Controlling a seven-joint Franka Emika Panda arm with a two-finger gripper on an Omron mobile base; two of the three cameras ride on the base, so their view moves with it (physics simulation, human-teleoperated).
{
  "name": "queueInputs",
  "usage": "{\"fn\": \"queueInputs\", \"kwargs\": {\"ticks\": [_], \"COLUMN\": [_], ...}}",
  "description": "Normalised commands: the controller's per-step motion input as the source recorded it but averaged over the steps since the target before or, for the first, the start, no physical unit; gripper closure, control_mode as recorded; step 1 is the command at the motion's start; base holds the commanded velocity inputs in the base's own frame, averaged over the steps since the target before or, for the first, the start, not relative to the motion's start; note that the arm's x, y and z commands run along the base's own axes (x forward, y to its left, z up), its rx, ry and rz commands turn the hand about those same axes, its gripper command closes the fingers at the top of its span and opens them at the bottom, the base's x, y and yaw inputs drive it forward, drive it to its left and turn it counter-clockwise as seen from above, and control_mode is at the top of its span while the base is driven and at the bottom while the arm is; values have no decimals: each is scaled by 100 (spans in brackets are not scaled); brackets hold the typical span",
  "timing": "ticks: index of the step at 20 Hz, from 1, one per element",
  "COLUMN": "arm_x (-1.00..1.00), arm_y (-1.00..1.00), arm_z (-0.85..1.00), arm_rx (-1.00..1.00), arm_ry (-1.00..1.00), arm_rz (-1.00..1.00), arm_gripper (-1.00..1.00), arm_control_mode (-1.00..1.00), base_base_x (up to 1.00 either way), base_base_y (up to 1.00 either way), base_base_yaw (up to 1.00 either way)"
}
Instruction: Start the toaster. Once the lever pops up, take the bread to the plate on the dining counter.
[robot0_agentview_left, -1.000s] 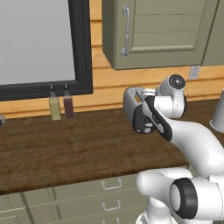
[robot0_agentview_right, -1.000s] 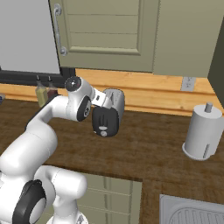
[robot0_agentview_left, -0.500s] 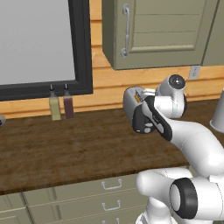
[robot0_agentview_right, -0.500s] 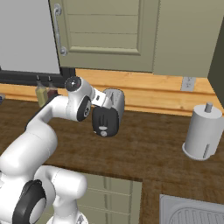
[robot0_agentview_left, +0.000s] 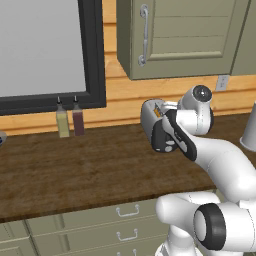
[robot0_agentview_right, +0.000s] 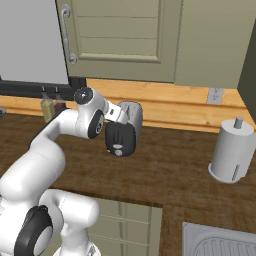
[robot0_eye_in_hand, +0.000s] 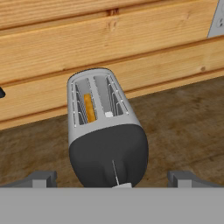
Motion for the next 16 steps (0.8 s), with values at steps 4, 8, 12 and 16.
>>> {"fn": "queueInputs", "kwargs": {"ticks": [4, 8, 12, 16], "arm_x": [0, 0, 0, 0], "arm_y": [0, 0, 0, 0], "arm_z": [0, 0, 0, 0], "arm_rx": [0, 0, 0, 0], "arm_ry": [0, 0, 0, 0], "arm_rz": [0, 0, 0, 0], "arm_gripper": [-100, -100, -100, -100], "arm_control_mode": [-100, -100, -100, -100], "base_base_x": [0, 0, 0, 0], "base_base_y": [0, 0, 0, 0], "base_base_yaw": [0, 0, 0, 0]}}
